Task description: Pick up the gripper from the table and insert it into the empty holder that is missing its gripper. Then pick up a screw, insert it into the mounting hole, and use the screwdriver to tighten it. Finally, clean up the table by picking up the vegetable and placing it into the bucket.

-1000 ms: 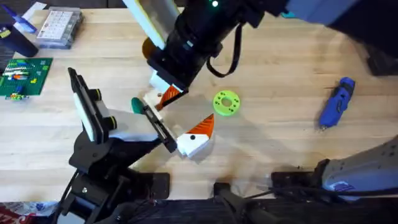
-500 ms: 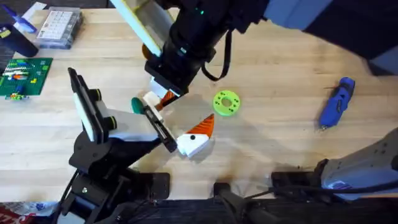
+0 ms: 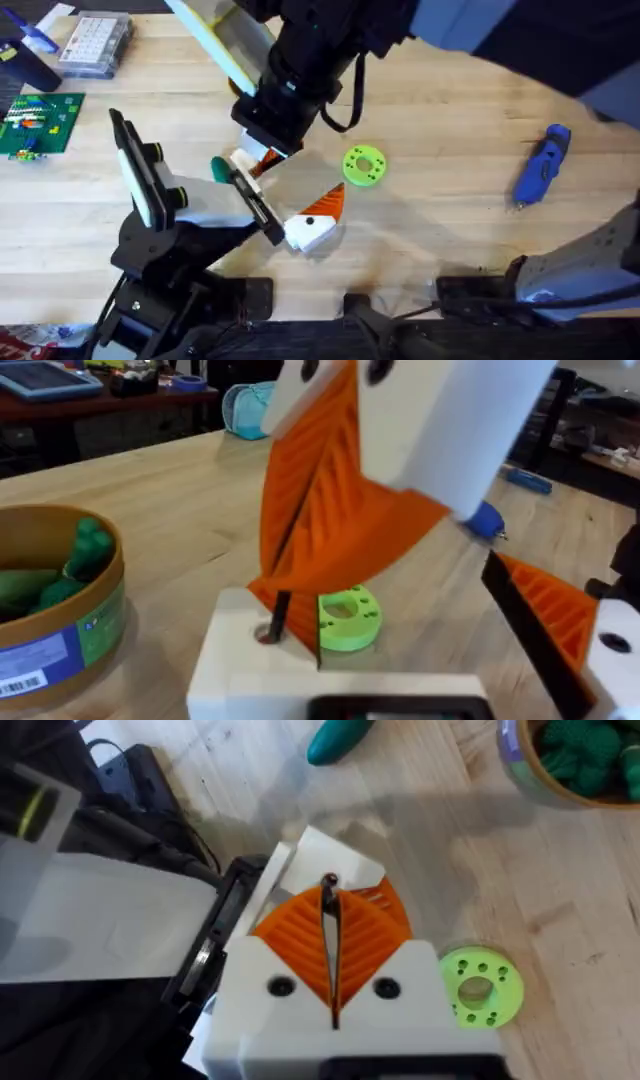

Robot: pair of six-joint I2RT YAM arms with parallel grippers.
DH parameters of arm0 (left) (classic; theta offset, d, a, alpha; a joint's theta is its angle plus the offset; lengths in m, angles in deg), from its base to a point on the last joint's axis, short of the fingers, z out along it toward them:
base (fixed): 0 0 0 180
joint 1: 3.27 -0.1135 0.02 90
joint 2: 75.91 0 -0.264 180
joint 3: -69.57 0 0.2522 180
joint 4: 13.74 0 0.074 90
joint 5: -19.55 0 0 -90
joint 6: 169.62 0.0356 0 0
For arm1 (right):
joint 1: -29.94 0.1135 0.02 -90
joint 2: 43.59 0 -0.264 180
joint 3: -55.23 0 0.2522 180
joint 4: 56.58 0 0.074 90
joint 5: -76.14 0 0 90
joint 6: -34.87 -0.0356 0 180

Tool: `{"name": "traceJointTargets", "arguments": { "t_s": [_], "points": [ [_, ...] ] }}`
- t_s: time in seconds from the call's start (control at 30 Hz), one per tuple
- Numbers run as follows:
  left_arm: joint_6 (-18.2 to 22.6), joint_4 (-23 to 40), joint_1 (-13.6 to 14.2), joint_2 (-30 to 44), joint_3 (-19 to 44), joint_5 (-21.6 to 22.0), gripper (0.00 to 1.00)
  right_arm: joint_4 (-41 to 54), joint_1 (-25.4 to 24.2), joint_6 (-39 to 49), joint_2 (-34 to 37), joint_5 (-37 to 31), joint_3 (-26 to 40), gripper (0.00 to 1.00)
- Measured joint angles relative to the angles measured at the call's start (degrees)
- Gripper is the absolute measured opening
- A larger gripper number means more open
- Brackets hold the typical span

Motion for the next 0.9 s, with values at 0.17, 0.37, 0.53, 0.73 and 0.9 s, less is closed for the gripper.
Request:
{"name": "traceJointTargets", "arguments": {
  "t_s": [0.17,0.37,0.53,0.73,0.9],
  "points": [
    [-0.06,0.0,0.0,0.0,0.0,0.0,0.995,-0.1,0.0,0.1,1.38,-0.47,0.0,0.009],
    [-0.18,0.0,0.0,0.0,0.0,0.0,0.995,-0.13,0.0,0.1,1.52,-0.59,0.0,0.009],
    [-0.42,0.02,0.0,0.0,0.0,0.02,0.994,-0.27,0.23,0.1,2.35,-0.62,0.22,0.009],
    [-1.09,0.03,0.0,0.04,0.0,0.46,0.995,-0.58,0.44,0.13,2.84,-0.87,0.43,0.009],
    [-1.07,0.02,0.0,0.04,0.0,0.53,0.995,-0.68,0.48,0.13,2.84,-0.97,0.44,0.009]
  ]
}}
